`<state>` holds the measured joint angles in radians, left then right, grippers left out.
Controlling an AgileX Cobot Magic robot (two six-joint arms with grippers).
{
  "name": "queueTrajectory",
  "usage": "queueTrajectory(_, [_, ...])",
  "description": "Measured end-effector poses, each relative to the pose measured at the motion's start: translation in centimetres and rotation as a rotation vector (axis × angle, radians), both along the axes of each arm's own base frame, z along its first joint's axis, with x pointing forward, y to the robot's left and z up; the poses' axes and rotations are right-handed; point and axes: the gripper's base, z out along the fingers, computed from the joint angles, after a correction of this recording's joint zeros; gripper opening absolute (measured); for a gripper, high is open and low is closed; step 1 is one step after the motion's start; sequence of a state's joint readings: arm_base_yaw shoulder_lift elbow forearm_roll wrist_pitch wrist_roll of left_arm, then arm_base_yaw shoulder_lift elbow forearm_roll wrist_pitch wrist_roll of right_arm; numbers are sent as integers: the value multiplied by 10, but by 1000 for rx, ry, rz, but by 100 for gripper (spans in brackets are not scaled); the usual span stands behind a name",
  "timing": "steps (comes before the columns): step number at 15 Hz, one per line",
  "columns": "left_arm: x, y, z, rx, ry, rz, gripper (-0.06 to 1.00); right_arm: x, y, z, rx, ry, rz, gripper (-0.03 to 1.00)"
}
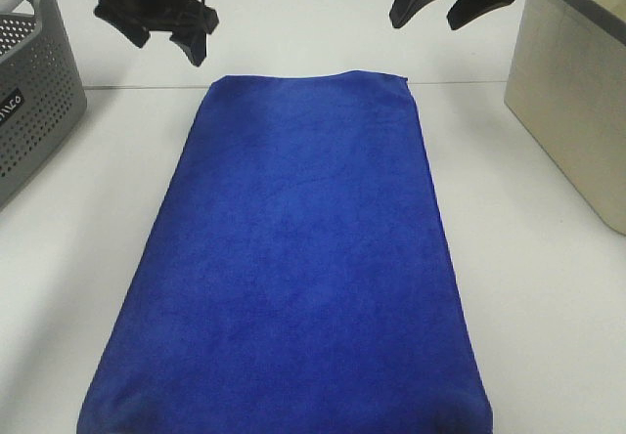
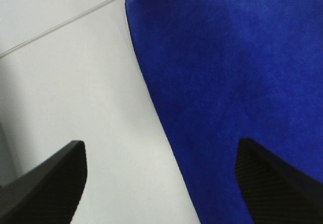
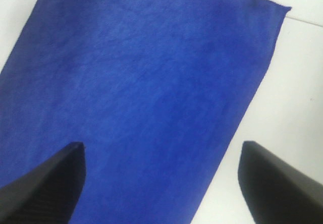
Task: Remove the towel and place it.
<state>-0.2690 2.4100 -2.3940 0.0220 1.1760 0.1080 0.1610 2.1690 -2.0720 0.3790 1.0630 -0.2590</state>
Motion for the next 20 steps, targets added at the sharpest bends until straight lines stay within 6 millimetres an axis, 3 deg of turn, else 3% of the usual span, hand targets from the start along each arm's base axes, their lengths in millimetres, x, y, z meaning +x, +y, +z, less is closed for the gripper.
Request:
queueTrajectory(4, [-25, 14, 80, -62, -115, 29, 76, -41, -11, 68, -23, 12, -72, 80])
queueTrajectory(6, [-30, 41, 106, -88, -162, 95, 76, -56, -25, 94, -104, -45, -176, 80])
queueTrajectory(10, [-26, 139, 117, -128, -184, 336, 76, -70, -72, 126, -118, -105, -368, 80])
queueTrajectory(11, [-26, 154, 117, -150, -183, 366, 76, -73, -79, 130, -118, -113, -386, 80])
queueTrajectory(14, [-28, 166, 119, -205, -180, 384, 76, -90, -83, 150, -143, -179, -352, 80])
queueTrajectory(15, [-35, 164, 124, -200, -178, 363, 76, -112, -83, 163, -142, -204, -338, 80])
queueTrajectory(17, [-56, 164, 131, -171, -147, 351, 76, -153, -85, 169, -150, -198, -336, 80])
queueTrajectory(20, [-119, 167, 134, -54, -57, 354, 76, -238, -89, 164, -152, -188, -336, 80])
